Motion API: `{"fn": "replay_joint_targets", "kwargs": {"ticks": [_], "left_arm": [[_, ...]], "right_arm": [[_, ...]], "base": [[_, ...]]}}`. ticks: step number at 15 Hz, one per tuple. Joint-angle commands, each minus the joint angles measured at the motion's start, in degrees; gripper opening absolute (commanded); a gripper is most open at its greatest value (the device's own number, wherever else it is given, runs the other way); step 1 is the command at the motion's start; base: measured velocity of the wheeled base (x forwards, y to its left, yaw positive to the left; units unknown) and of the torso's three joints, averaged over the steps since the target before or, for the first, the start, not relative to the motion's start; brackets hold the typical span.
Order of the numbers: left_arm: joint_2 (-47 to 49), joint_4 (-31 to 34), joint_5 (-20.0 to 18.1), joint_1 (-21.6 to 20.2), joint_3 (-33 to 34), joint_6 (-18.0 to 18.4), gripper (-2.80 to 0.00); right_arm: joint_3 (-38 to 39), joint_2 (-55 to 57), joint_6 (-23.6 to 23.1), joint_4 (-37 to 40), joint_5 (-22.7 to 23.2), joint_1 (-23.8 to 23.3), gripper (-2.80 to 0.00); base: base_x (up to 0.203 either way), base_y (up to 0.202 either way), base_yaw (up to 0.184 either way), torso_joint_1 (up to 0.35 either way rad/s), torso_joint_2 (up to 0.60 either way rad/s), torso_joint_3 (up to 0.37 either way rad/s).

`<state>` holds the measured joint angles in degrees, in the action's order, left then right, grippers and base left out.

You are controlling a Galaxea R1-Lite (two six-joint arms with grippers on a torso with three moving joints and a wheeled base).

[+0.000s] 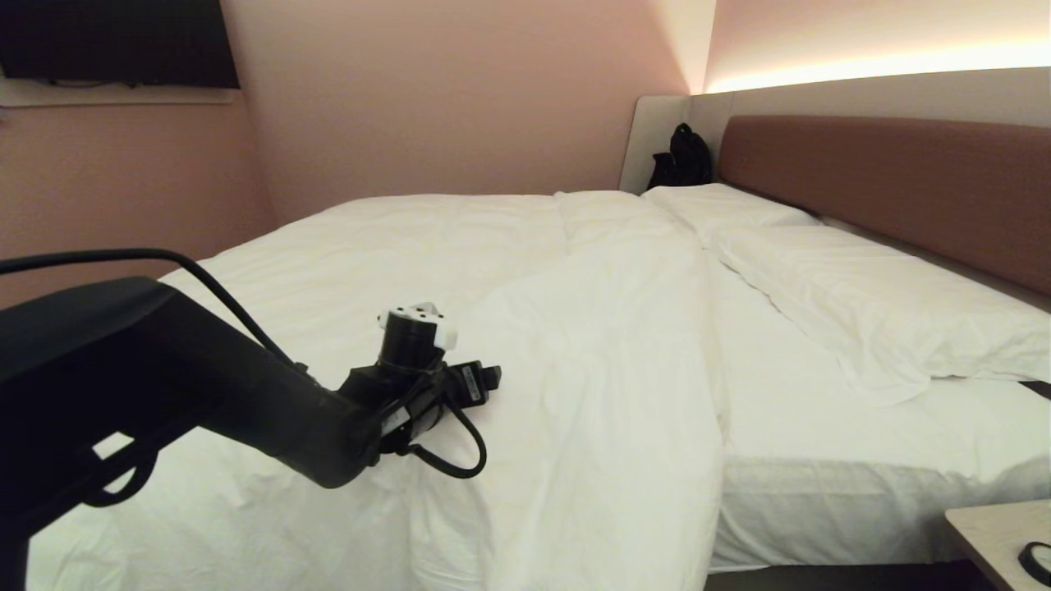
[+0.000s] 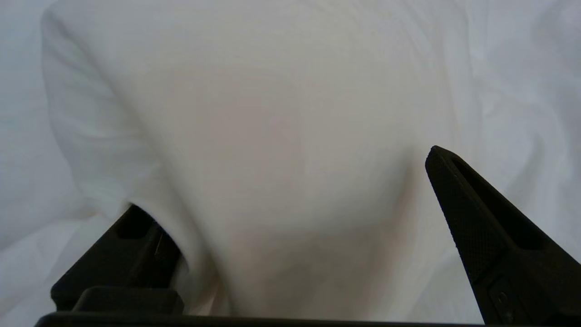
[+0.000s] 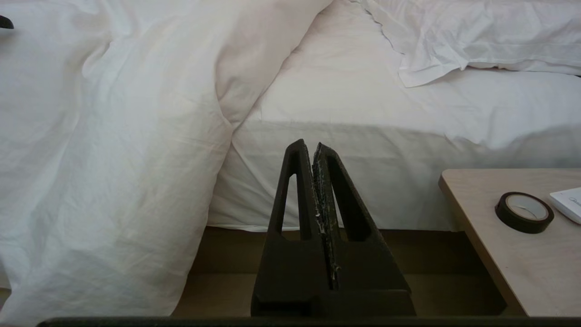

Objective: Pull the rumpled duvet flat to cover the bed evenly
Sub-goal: Flatten the corners of the folded blanket

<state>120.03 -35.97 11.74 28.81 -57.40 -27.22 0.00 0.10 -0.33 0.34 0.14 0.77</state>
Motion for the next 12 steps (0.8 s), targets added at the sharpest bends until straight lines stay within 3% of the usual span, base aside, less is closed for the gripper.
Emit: {"fn": "replay_joint_targets", "kwargs": {"ticks": [1,12], "left_arm": [[1.07,0.18,0.04,0.02,-2.12,0.08,0.00],[1.72,0.11,0.04,-0.05,-5.16,1.03,0.00]], "right_arm": [[0.00,-0.01,-0.11,0.02,0.04,0.02,-2.80],[0.00,-0.01,-0.02,0.02,0.04,0.02,-2.80]], "base": [[0.000,0.000,0.000,0.000,0.00,0.000],[0.000,0.000,0.000,0.000,0.00,0.000]]}}
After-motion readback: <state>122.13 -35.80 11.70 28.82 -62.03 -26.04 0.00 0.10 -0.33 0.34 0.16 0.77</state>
